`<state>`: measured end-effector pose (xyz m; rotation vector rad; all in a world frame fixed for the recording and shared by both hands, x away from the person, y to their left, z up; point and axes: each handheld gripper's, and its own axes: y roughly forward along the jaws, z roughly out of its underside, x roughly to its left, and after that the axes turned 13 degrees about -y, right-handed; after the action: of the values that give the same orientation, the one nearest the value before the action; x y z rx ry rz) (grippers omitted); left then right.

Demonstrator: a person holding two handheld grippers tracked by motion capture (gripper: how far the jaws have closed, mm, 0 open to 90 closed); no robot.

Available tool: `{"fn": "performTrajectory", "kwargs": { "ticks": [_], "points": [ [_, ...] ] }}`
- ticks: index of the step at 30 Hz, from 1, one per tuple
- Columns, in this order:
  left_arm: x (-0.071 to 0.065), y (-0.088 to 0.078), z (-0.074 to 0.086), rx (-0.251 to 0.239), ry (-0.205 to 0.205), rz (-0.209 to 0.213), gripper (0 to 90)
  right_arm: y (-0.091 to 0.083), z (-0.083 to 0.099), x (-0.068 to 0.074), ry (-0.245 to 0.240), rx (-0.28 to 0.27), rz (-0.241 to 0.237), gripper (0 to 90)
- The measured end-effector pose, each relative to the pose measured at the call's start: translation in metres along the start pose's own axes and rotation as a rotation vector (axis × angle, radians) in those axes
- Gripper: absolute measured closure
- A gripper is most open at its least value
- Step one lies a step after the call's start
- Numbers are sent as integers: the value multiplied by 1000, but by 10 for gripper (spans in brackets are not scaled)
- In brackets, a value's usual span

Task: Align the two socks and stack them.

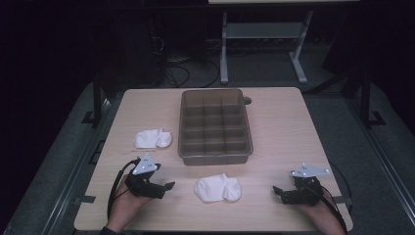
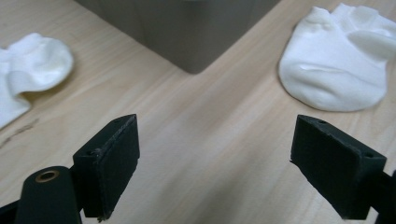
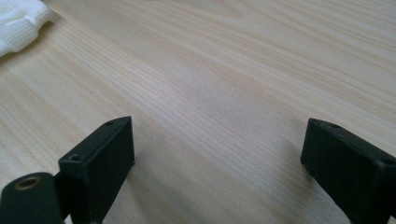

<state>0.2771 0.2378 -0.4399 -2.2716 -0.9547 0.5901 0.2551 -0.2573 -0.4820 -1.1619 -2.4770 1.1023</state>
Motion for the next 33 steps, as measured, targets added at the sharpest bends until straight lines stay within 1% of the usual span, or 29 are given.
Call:
{"fn": "performTrajectory", "kwargs": {
  "ticks": [5, 7, 11, 13, 15, 19, 21, 23, 27, 29, 30, 32, 33],
  "points": [
    [9, -5, -5, -5, -3, -10, 210, 0, 0, 0, 0, 0, 0, 92],
    [14, -7, -7, -12, -16, -10, 225, 0, 0, 0, 0, 0, 0, 92],
    [21, -11, -11, -15, -24, -6, 272, 0, 0, 0, 1, 0, 1, 92],
    [24, -13, -12, -18, -24, 3, 318, 0, 0, 0, 0, 0, 2, 92],
    [27, -13, -14, -13, -28, -2, 342, 0, 0, 0, 0, 0, 2, 92],
    [32, -15, -19, -2, -22, -4, 367, 0, 0, 0, 1, 1, 3, 92],
    [35, -15, -21, -2, -24, 0, 396, 0, 0, 0, 1, 1, 3, 92],
    [38, -16, -24, -6, -32, 7, 410, 0, 0, 0, 1, 1, 4, 92],
    [46, -17, -29, -4, -36, 0, 431, 0, 0, 0, 1, 1, 4, 92],
    [50, -18, -32, -7, -29, -9, 437, 0, 0, 0, 1, 1, 4, 92],
    [52, -18, -33, -5, -34, -8, 441, 0, 0, 0, 2, 1, 4, 92],
    [57, -19, -38, 1, -29, -15, 447, 0, 0, 0, 2, 1, 5, 92],
    [57, -19, -38, 1, -29, -15, 449, 0, 0, 0, 2, 1, 5, 92]
  ]
}}
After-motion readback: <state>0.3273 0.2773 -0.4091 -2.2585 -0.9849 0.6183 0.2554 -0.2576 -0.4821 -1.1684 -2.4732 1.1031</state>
